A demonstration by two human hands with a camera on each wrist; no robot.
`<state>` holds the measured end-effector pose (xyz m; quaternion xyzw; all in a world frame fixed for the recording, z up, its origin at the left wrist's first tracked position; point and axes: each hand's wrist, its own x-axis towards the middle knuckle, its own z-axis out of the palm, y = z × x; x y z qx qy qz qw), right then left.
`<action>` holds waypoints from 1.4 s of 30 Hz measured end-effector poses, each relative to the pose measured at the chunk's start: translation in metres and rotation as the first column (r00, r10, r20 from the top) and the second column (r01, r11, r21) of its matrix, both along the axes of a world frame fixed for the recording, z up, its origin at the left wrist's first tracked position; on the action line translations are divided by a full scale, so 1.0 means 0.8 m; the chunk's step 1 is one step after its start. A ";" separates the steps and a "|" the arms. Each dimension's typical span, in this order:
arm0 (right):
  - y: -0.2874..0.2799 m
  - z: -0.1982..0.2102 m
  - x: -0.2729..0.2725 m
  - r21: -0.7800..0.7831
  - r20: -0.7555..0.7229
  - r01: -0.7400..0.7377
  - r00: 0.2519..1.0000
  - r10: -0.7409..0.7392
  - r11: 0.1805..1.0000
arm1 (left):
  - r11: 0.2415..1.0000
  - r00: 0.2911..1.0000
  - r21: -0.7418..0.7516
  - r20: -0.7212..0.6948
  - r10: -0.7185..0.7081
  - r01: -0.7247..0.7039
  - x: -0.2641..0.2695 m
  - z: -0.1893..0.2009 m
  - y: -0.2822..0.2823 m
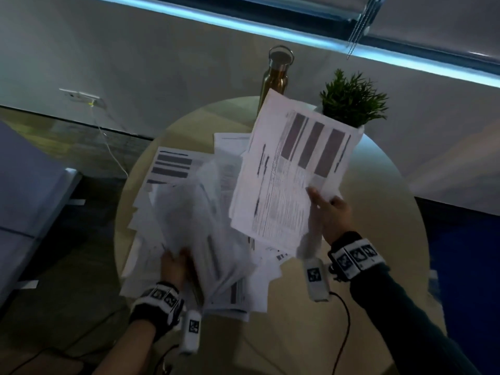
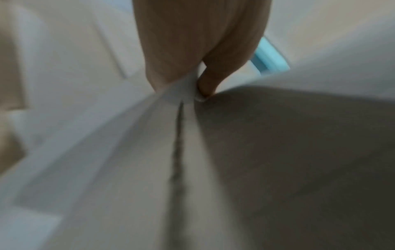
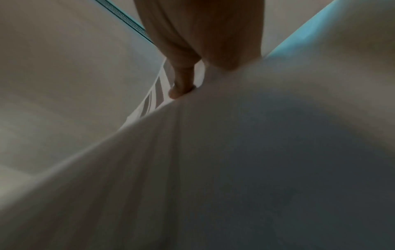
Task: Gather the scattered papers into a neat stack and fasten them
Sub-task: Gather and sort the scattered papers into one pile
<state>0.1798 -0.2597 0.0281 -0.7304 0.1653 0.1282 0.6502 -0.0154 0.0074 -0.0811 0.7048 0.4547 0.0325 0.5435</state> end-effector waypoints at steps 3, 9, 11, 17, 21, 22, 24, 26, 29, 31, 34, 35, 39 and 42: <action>-0.005 -0.009 -0.040 0.068 -0.008 -0.078 0.997 0.079 0.995 | 0.999 0.987 -0.047 0.161 0.014 -0.007 0.018 0.038 -0.020; 0.004 -0.025 -0.096 -0.140 -0.011 -0.214 0.977 0.215 0.967 | 0.953 0.964 -0.259 0.249 -0.094 0.159 0.041 0.088 -0.068; 0.000 -0.030 -0.108 -0.197 -0.005 -0.250 0.967 0.254 0.948 | 0.925 0.945 -0.294 0.288 -0.156 0.243 0.044 0.095 -0.080; -0.055 -0.029 -0.129 -0.156 0.124 -0.049 0.990 0.069 0.987 | 0.852 0.886 -0.313 0.343 -0.311 0.420 0.029 0.088 -0.093; -0.126 -0.029 -0.134 -0.452 0.192 0.016 0.978 0.080 0.892 | 0.953 0.949 -0.180 0.248 -0.195 0.243 0.005 0.069 -0.074; -0.146 -0.033 -0.133 -0.522 0.134 -0.003 0.987 0.086 0.853 | 0.977 0.964 -0.114 0.221 -0.151 0.179 -0.003 0.059 -0.064; -0.188 -0.051 -0.137 -0.633 -0.031 -0.089 0.995 0.090 0.769 | 0.999 0.993 -0.002 0.113 -0.044 0.044 -0.018 0.047 -0.043; -0.221 -0.075 -0.145 -0.737 -0.256 -0.276 0.959 0.124 0.617 | 0.989 0.996 0.139 -0.072 0.054 -0.043 -0.030 0.031 -0.020; -0.234 -0.094 -0.143 -0.774 -0.507 -0.462 0.862 0.015 0.433 | 0.973 0.926 0.205 -0.336 0.171 -0.105 -0.038 0.024 0.006; -0.215 -0.088 -0.125 -0.769 -0.586 -0.549 0.810 -0.017 0.327 | 0.972 0.891 0.161 -0.395 0.223 -0.172 -0.039 0.021 0.019; -0.148 -0.059 -0.103 -0.857 -0.482 -0.510 0.846 0.229 0.079 | 0.973 0.853 0.120 -0.468 0.231 -0.197 -0.034 0.019 0.030; -0.116 -0.052 -0.097 -0.894 -0.368 -0.433 0.856 0.364 0.114 | 0.974 0.847 0.117 -0.481 0.227 -0.195 -0.031 0.019 0.031; 0.026 -0.047 -0.053 -0.760 -0.068 -0.496 0.703 0.708 0.419 | 0.979 0.865 0.143 -0.461 0.198 -0.148 -0.023 0.018 0.019; 0.110 -0.074 -0.009 -0.746 -0.185 -0.605 0.592 0.784 0.280 | 0.972 0.875 0.189 -0.435 0.214 -0.143 -0.023 0.013 0.015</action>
